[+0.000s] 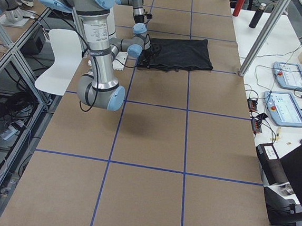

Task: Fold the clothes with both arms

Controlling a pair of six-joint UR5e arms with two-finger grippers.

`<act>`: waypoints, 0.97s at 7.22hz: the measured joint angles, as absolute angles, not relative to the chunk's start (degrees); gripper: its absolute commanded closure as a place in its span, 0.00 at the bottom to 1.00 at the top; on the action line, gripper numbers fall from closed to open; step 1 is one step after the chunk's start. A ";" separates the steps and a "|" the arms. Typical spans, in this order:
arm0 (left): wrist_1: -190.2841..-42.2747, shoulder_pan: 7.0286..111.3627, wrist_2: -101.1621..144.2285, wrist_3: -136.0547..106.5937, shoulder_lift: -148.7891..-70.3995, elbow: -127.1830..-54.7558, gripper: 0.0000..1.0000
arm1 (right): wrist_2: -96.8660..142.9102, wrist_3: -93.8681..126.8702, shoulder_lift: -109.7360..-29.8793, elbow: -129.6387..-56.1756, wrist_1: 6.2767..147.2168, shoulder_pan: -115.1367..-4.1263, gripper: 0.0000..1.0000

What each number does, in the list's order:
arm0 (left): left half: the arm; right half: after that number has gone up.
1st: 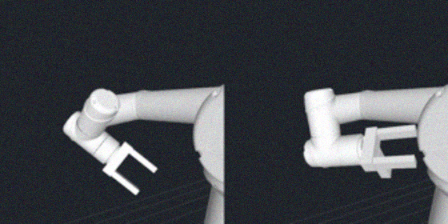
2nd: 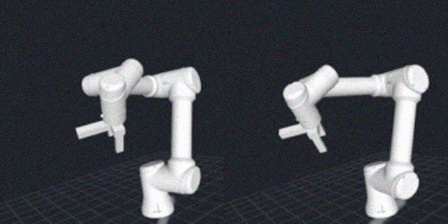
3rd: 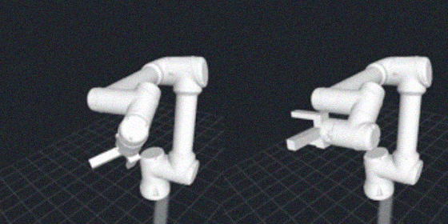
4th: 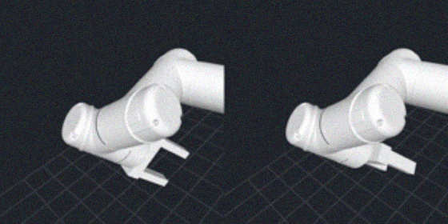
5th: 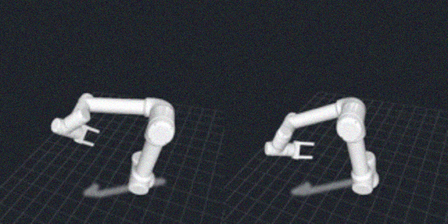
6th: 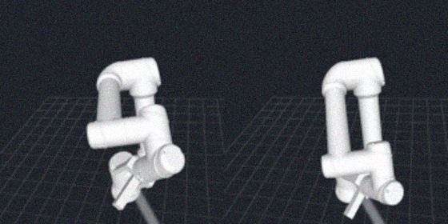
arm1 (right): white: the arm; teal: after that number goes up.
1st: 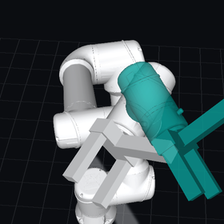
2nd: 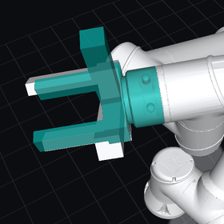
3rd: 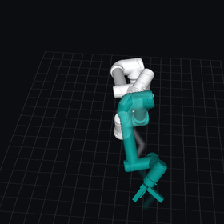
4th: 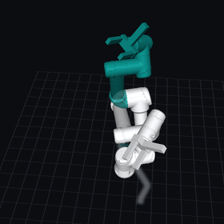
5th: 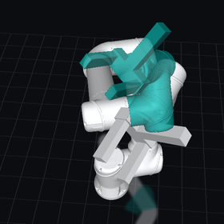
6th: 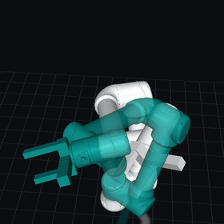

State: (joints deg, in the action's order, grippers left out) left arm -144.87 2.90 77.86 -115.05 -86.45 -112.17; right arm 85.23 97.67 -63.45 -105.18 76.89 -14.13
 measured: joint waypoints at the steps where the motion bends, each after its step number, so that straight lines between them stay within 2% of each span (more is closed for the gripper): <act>1: -144.89 2.90 77.87 -115.05 -86.42 -112.20 1.00 | 84.33 97.67 -62.71 -103.28 75.80 -14.14 0.09; 4: -144.92 2.90 77.87 -115.05 -86.45 -112.23 1.00 | 83.45 97.21 -60.77 -99.67 75.28 -14.15 0.24; 7: -144.90 2.90 77.87 -115.05 -86.43 -112.24 1.00 | 83.27 97.04 -59.84 -98.43 75.59 -14.01 0.35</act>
State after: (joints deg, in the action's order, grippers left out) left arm -144.90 2.90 77.87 -115.05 -86.43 -112.24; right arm 83.27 97.04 -59.84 -98.43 75.59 -14.01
